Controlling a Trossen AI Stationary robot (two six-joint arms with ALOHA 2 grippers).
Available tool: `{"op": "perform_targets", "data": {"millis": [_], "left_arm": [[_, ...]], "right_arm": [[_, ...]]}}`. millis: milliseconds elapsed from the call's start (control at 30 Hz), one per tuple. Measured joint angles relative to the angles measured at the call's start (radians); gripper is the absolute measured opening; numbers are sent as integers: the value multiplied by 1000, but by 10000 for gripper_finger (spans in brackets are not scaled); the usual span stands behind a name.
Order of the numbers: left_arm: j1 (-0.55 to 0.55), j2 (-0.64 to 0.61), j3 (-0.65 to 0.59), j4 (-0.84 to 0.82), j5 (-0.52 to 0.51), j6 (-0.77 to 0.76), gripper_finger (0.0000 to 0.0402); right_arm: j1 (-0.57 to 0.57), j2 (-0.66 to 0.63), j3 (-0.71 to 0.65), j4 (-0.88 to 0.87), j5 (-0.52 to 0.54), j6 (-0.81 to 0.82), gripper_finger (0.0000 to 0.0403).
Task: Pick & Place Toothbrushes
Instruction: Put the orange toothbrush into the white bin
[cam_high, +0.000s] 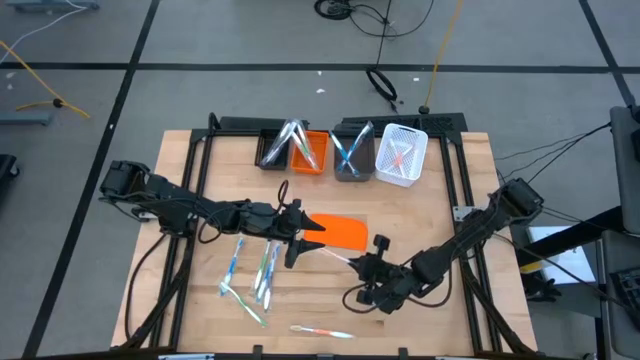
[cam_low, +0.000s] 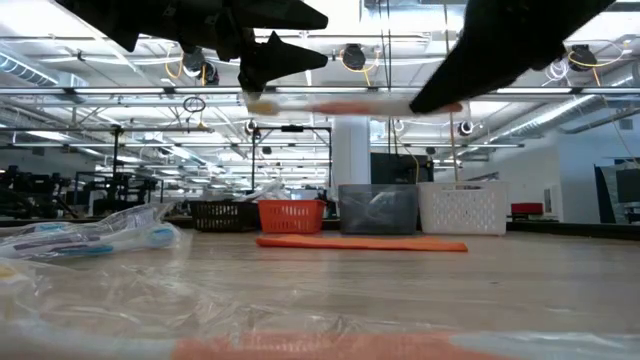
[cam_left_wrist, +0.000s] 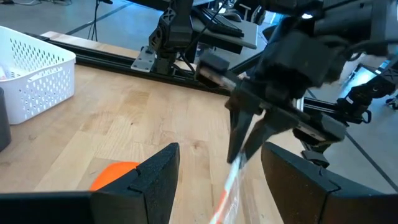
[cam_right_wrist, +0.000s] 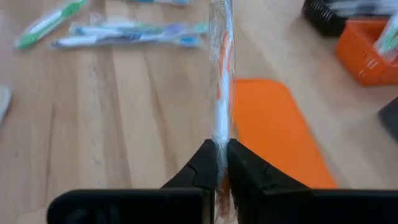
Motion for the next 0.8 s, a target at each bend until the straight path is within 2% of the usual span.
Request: {"op": "perform_targets", "data": {"millis": [400, 600, 800], "left_arm": [[-1, 0, 0, -1, 6, 0, 230], [-6, 0, 0, -13, 78, -7, 230], [-23, 0, 1, -130, 88, -29, 230]], "right_arm": [[-9, -76, 0, -6, 28, -90, 15], [-31, -100, 0, -5, 26, -136, 15], [-70, -97, 0, 24, -52, -173, 15]]}}
